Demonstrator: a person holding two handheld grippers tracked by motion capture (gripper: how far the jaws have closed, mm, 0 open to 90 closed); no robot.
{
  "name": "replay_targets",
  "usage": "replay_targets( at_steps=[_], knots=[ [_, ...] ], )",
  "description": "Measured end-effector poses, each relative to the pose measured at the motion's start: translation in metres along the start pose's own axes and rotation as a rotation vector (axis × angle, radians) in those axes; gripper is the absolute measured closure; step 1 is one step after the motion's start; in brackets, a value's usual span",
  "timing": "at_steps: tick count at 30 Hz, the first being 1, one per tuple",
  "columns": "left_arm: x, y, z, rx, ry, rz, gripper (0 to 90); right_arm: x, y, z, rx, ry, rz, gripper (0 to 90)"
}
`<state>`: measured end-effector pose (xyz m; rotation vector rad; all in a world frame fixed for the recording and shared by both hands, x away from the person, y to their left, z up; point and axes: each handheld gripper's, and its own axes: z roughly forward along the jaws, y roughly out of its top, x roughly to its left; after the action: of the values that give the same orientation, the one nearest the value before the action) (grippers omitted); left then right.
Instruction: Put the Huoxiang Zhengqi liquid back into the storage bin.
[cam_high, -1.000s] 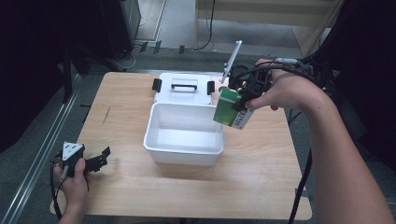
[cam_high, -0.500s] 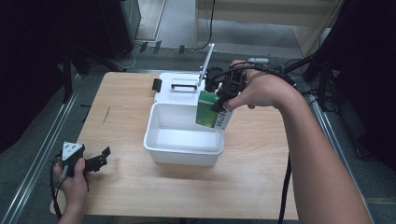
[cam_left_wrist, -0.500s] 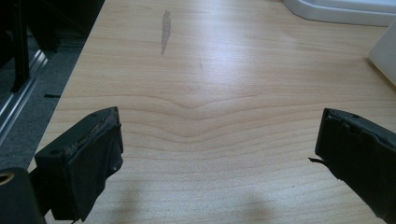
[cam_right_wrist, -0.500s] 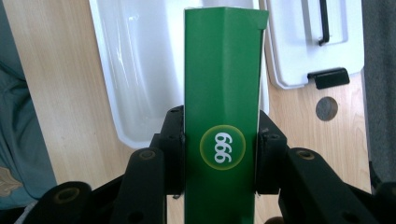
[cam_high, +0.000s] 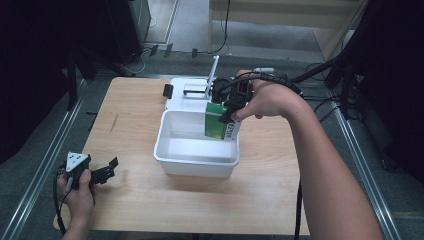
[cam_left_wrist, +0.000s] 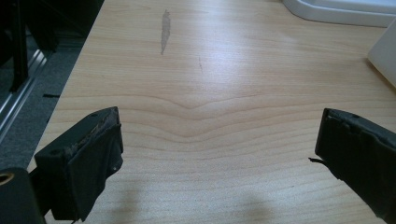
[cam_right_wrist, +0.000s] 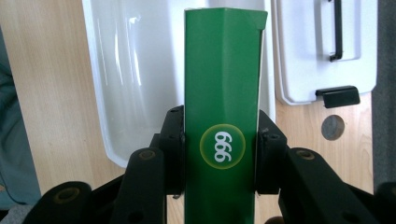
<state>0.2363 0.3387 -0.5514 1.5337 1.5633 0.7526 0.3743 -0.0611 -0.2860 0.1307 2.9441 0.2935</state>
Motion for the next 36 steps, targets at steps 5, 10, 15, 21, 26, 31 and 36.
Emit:
replay_targets(
  at_steps=[5, 10, 15, 21, 26, 31, 36],
  knots=[
    [0.0, 0.0, 0.0, 0.0, 0.001, 0.001, 1.8, 0.0, -0.001, 0.009, 0.003, 0.006, -0.059, 64.1],
    [0.0, 0.0, 0.0, 0.0, -0.001, 0.0, 1.8, -0.003, -0.005, 0.02, -0.001, 0.019, -0.092, 64.0],
    [0.0, 0.0, 0.0, 0.001, -0.001, 0.002, 1.8, -0.004, -0.007, 0.03, 0.009, 0.033, -0.08, 64.0],
    [0.0, 0.0, 0.0, 0.002, -0.002, 0.003, 1.8, -0.004, -0.008, 0.05, 0.025, 0.045, -0.077, 64.0],
    [0.0, 0.0, 0.0, -0.001, -0.001, 0.0, 1.8, -0.003, -0.008, 0.063, 0.034, 0.052, -0.073, 63.9],
    [0.0, 0.0, 0.0, -0.001, -0.002, -0.001, 1.8, -0.003, -0.008, 0.079, 0.043, 0.049, -0.076, 63.9],
    [0.0, 0.0, 0.0, 0.0, -0.003, -0.004, 1.8, -0.003, -0.008, 0.094, 0.052, 0.062, -0.081, 63.8]
  ],
)
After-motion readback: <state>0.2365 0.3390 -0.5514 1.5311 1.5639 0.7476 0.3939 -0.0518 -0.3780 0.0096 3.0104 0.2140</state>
